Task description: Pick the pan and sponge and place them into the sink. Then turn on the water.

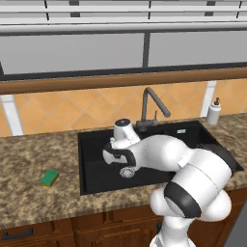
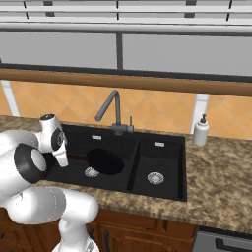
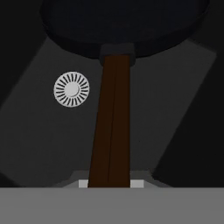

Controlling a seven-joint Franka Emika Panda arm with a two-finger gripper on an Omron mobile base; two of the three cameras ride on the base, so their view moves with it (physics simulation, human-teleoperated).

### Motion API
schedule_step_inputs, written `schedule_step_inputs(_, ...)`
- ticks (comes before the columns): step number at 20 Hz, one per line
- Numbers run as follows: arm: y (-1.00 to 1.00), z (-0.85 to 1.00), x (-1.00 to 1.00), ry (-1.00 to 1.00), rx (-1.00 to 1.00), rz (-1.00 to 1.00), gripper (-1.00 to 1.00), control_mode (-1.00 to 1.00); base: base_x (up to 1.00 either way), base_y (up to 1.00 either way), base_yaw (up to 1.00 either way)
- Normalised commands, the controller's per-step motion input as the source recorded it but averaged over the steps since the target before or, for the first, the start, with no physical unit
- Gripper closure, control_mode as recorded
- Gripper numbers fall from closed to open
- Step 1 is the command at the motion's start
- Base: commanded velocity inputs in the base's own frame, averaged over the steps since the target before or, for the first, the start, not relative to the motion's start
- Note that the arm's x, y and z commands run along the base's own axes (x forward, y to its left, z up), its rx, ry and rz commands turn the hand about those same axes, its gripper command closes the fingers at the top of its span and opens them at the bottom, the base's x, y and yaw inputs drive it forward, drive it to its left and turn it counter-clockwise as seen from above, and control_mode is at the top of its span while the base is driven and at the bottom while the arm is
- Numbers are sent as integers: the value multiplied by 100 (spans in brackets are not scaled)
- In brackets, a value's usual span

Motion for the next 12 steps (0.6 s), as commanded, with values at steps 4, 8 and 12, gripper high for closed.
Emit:
schedule_step_inputs(4,-1,-43,42,0,0,8,100,-100,0,0,0)
schedule_step_inputs(8,-1,-44,44,0,0,7,100,-100,0,0,0)
schedule_step_inputs(12,-18,-46,29,0,0,5,100,-100,0,0,0)
